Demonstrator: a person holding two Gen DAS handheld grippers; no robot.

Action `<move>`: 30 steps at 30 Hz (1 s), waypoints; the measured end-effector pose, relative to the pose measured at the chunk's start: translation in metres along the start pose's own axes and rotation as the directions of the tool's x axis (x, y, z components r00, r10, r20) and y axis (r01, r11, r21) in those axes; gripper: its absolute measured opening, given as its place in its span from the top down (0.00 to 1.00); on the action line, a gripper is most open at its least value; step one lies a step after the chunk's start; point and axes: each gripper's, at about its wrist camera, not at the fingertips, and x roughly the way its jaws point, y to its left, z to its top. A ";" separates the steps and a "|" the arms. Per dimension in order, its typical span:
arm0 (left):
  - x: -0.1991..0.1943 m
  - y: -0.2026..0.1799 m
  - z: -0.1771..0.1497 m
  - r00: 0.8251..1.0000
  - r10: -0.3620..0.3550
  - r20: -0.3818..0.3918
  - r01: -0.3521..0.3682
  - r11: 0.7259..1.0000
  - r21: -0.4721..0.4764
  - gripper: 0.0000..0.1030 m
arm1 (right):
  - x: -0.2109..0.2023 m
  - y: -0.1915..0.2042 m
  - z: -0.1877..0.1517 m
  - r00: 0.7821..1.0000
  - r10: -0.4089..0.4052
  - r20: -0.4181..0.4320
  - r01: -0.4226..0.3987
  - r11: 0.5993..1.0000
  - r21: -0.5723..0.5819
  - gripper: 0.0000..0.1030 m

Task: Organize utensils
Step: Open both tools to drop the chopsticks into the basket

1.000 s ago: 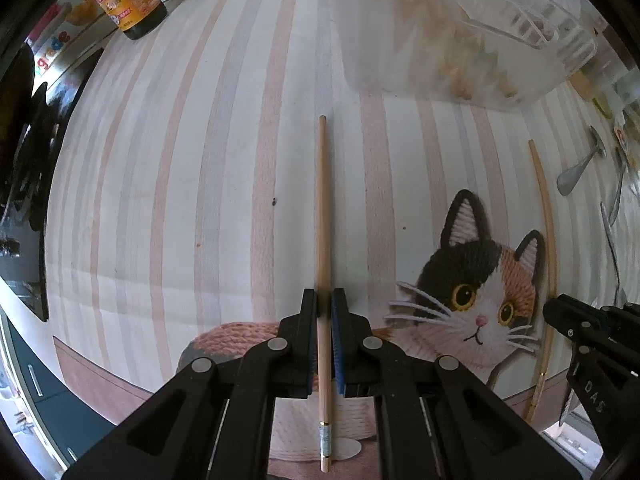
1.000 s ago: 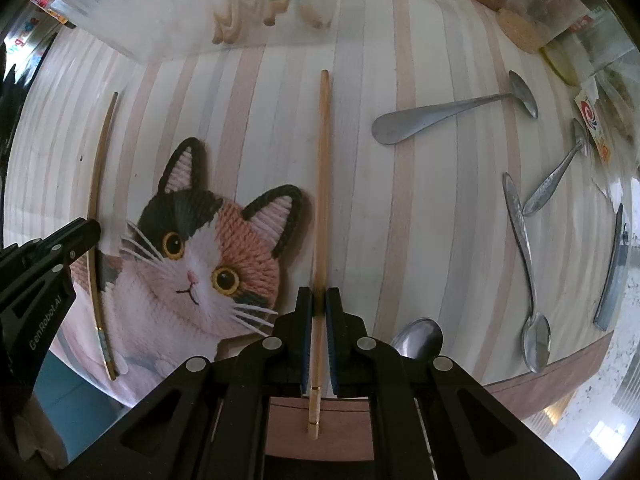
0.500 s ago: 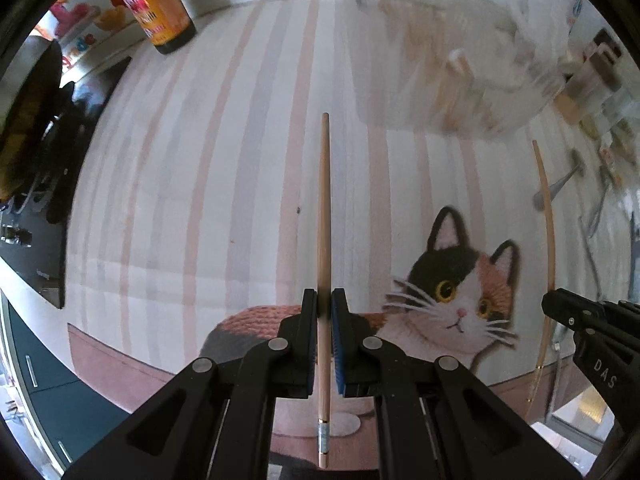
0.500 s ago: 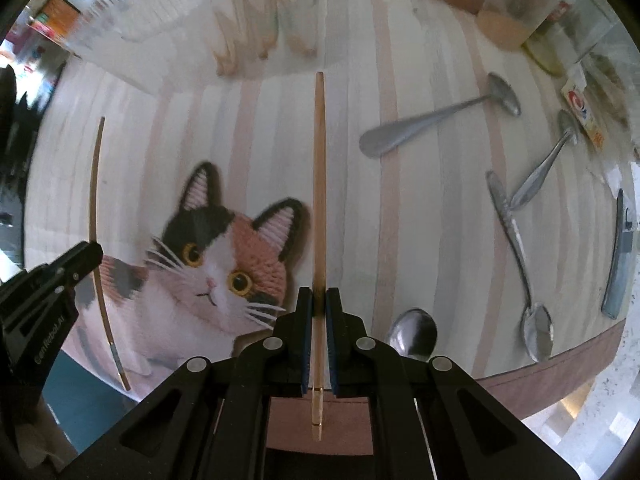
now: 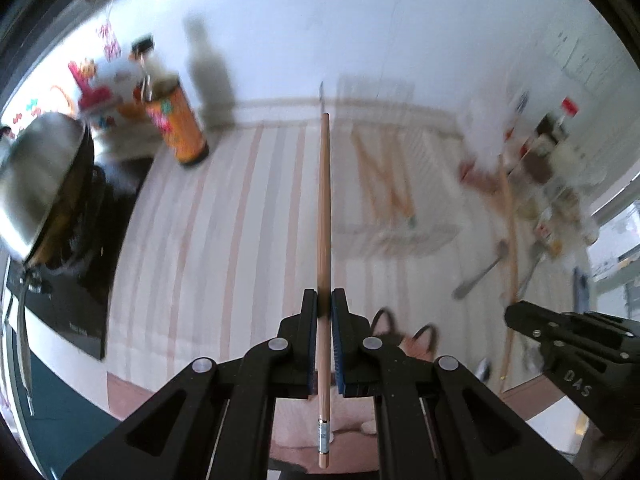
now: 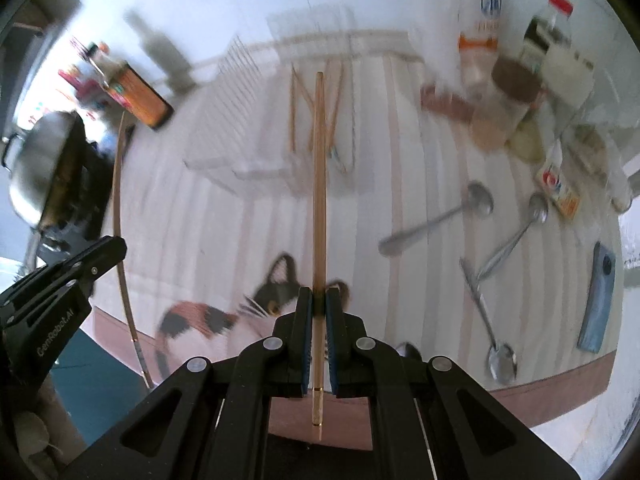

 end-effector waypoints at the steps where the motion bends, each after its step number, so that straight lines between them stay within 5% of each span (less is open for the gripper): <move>1: -0.002 -0.003 0.008 1.000 -0.012 0.009 0.012 1.000 0.002 0.96 | -0.009 0.000 0.006 1.000 0.010 0.018 -0.010 1.000 0.000 0.93; 10: -0.002 -0.013 0.089 0.993 -0.116 0.038 0.116 0.993 -0.021 0.96 | -0.037 0.002 0.080 0.991 0.079 0.105 -0.084 0.995 0.045 0.93; 18: 0.053 -0.014 0.163 0.987 -0.138 -0.087 0.137 0.990 -0.015 0.95 | -0.002 -0.002 0.162 0.995 0.086 0.055 -0.090 0.993 0.078 0.93; 27: 0.114 -0.006 0.179 0.968 -0.102 -0.230 0.096 0.995 -0.037 0.93 | 0.071 -0.007 0.221 0.993 0.073 -0.091 -0.062 0.991 0.121 0.91; 30: 0.103 -0.001 0.172 0.980 -0.066 -0.186 0.060 0.997 -0.039 0.92 | 0.077 -0.012 0.219 0.992 0.075 -0.101 -0.062 0.990 0.129 0.72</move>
